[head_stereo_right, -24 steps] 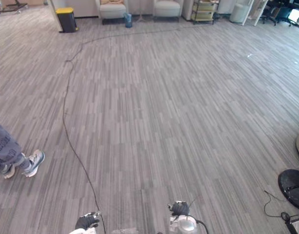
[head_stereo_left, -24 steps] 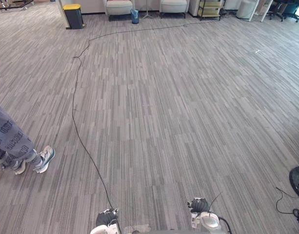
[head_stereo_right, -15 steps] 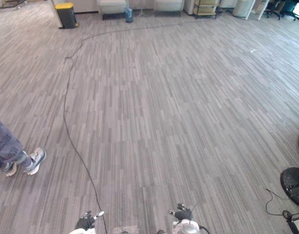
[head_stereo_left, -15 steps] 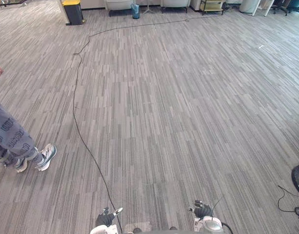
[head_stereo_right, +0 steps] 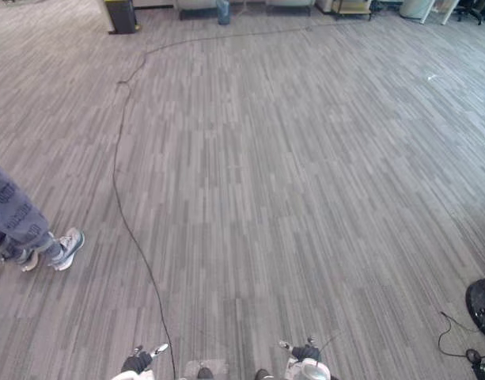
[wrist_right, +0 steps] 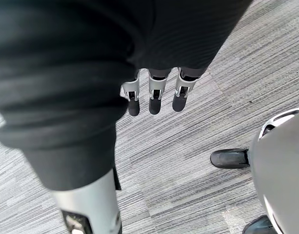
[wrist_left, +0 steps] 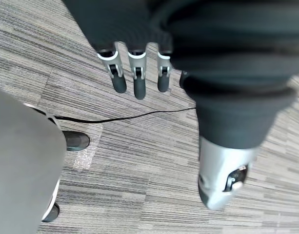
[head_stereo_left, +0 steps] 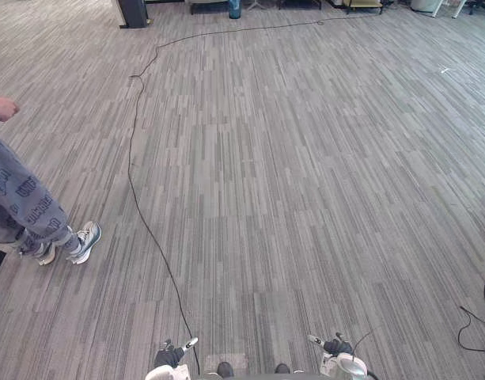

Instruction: Pick up cushions and gather them together orderly.

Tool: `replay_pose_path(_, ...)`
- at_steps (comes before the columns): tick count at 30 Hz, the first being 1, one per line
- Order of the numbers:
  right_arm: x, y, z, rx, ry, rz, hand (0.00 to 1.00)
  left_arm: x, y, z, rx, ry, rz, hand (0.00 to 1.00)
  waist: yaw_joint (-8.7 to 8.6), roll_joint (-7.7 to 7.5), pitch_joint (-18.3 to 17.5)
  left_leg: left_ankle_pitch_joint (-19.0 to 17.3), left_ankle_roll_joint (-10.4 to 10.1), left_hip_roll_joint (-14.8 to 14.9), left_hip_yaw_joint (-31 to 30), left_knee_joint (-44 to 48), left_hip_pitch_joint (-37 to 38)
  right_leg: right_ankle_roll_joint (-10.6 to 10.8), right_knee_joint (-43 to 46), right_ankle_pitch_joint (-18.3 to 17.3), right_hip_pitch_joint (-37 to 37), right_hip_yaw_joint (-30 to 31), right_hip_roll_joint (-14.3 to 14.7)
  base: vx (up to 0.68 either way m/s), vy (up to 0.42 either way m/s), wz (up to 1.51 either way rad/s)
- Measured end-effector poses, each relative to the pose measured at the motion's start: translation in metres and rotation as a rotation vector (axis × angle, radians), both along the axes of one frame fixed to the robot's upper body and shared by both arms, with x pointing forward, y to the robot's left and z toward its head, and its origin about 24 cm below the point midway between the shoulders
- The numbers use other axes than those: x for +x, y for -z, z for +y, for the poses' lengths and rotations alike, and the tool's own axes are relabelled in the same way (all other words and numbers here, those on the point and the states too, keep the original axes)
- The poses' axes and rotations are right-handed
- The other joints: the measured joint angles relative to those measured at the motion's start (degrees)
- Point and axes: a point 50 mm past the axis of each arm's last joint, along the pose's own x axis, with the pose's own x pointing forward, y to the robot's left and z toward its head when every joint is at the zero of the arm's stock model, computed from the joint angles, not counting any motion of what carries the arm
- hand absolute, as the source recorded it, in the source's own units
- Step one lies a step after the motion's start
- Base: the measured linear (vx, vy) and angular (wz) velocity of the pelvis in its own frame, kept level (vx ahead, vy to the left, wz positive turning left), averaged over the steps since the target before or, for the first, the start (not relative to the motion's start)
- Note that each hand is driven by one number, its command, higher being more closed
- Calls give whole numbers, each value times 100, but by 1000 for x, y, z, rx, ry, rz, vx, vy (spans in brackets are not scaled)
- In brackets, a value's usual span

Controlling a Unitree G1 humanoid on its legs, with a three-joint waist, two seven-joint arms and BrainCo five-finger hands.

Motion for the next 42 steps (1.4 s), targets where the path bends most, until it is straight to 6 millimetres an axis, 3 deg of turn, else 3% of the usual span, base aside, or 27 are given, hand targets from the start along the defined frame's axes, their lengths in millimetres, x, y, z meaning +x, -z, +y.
replay_pose_path(13,5,-1,-1,2,-2,-1,0,9,0,0,4,30,11,0,8,-37,137,-43,-10,15,5,111,-296,-58,84,-74,-283,-16,-1,-13,-10,2)
replay_pose_path(14,8,-2,-1,3,0,-12,0,15,-3,5,14,29,-6,0,13,-80,245,-446,-36,104,7,980,-785,-71,349,-210,-472,-32,-76,49,-26,6)
replay_pose_path(15,8,-2,0,4,2,-14,0,17,-3,6,17,27,-12,0,16,-73,278,-553,-45,140,16,1195,-880,-69,389,-235,-471,-40,-78,53,-40,14)
replay_pose_path(16,7,-2,-1,5,13,-16,0,22,-5,5,10,-4,-37,0,42,-56,368,-975,-54,362,167,2317,-1313,-96,544,-381,-450,-87,-60,29,-28,16)
replay_pose_path(17,6,-3,-3,0,18,-25,0,25,-8,8,8,-40,-64,0,55,-30,443,-1170,-4,642,403,3422,-1710,-124,654,-518,-352,-139,-22,32,-12,20)
replay_pose_path(18,5,-3,-3,1,23,-29,0,27,-9,9,9,-50,-74,0,61,-25,465,-1177,2,758,468,3865,-1874,-134,672,-558,-303,-168,-13,63,42,18)
replay_pose_path(19,2,-3,-4,-4,26,-31,0,31,-12,11,8,-80,-103,0,98,-68,537,-1242,40,1165,727,4944,-2308,-219,726,-750,-173,-195,13,56,40,10)
replay_pose_path(21,1,-4,-4,-6,29,-34,0,33,-14,12,12,-81,-116,0,124,-30,540,-1455,103,1489,926,5132,-2522,-170,743,-886,-6,-192,17,170,95,9)
replay_pose_path(23,0,-3,-5,-4,31,-26,0,36,-16,14,10,-89,-135,0,142,-37,541,-1417,74,1539,1021,4461,-2845,-58,713,-989,77,-185,-121,312,198,5)
replay_pose_path(24,1,-3,-5,-5,31,-26,0,40,-17,12,7,-93,-154,0,224,-48,545,-1088,-33,1409,1046,3606,-3023,80,705,-1072,73,-173,-304,266,213,-8)
replay_pose_path(25,1,-3,-5,-5,31,-25,0,41,-18,12,6,-93,-159,0,245,-52,547,-955,-61,1362,1049,3342,-3060,122,707,-1097,77,-159,-356,282,235,-17)
replay_pose_path(26,0,-3,-5,-5,32,-22,0,43,-19,11,4,-95,-171,0,310,-81,537,-464,-57,1246,1028,2907,-3129,251,706,-1175,91,-119,-489,449,335,-24)
replay_pose_path(27,-2,-2,-3,0,35,-13,0,44,-20,11,4,-97,-179,0,405,-186,452,-168,162,1022,1089,2868,-3101,345,666,-1245,91,-21,-705,591,350,-22)
replay_pose_path(28,1,-2,6,20,33,-18,0,47,-22,16,20,-97,-193,0,404,-309,417,-528,300,994,1202,3227,-3210,268,660,-1131,123,5,-826,626,337,-15)
replay_pose_path(29,2,-2,8,25,34,-21,0,48,-23,18,23,-98,-196,0,407,-323,420,-628,337,1014,1218,3383,-3236,292,666,-1059,144,13,-846,544,266,-8)
replay_pose_path(31,1,-1,14,40,33,-21,0,48,-22,19,28,-92,-185,0,481,-459,331,-1281,457,1018,1348,3884,-3019,671,1409,-778,70,139,-1127,551,316,-21)
replay_pose_path(32,1,-1,14,38,31,-21,0,48,-22,18,26,-84,-181,0,493,-456,332,-1377,422,1013,1367,3865,-2906,740,1772,-736,-29,175,-1186,529,311,-30)
replay_pose_path(34,6,-4,12,33,24,-47,0,48,-20,16,43,-12,-149,0,414,-456,341,-1628,350,914,1368,3552,-2204,566,4313,-232,-940,400,-1528,480,259,-5)
replay_pose_path(35,7,-4,12,31,22,-53,0,47,-19,15,47,12,-133,0,368,-443,353,-1677,314,875,1345,3375,-1919,536,5117,-256,-1230,445,-1556,583,159,11)
replay_pose_path(36,10,-6,11,25,18,-69,0,44,-17,13,44,22,-113,0,349,-407,382,-1717,261,827,1355,2984,-1344,365,6082,-425,-1705,370,-1538,404,69,4)
replay_pose_path(38,13,-9,7,12,18,-90,0,43,-15,11,38,23,-105,0,292,-368,391,-1740,147,805,1369,2439,-675,80,6417,-672,-2219,-72,-1478,499,58,-6)
replay_pose_path(39,15,-10,2,-2,15,-101,0,43,-15,10,35,25,-102,0,250,-358,396,-1777,40,796,1381,2123,-287,-8,6125,-920,-2717,-467,-1380,591,34,2)
replay_pose_path(40,16,-10,-1,-13,7,-98,0,43,-14,9,31,31,-95,0,211,-338,425,-1770,19,789,1386,1955,-89,-70,5665,-1018,-2978,-663,-1266,502,-17,20)
replay_pose_path(41,20,-12,-7,-26,6,-105,0,45,-13,6,27,47,-89,0,92,-288,462,-1757,-2,779,1359,1715,190,-103,4589,-953,-3314,-836,-1025,510,-35,28)
replay_pose_path(42,22,-13,-10,-34,2,-110,0,45,-13,6,26,51,-86,0,43,-272,477,-1756,-5,773,1337,1644,274,-111,4176,-853,-3389,-872,-934,695,-90,50)
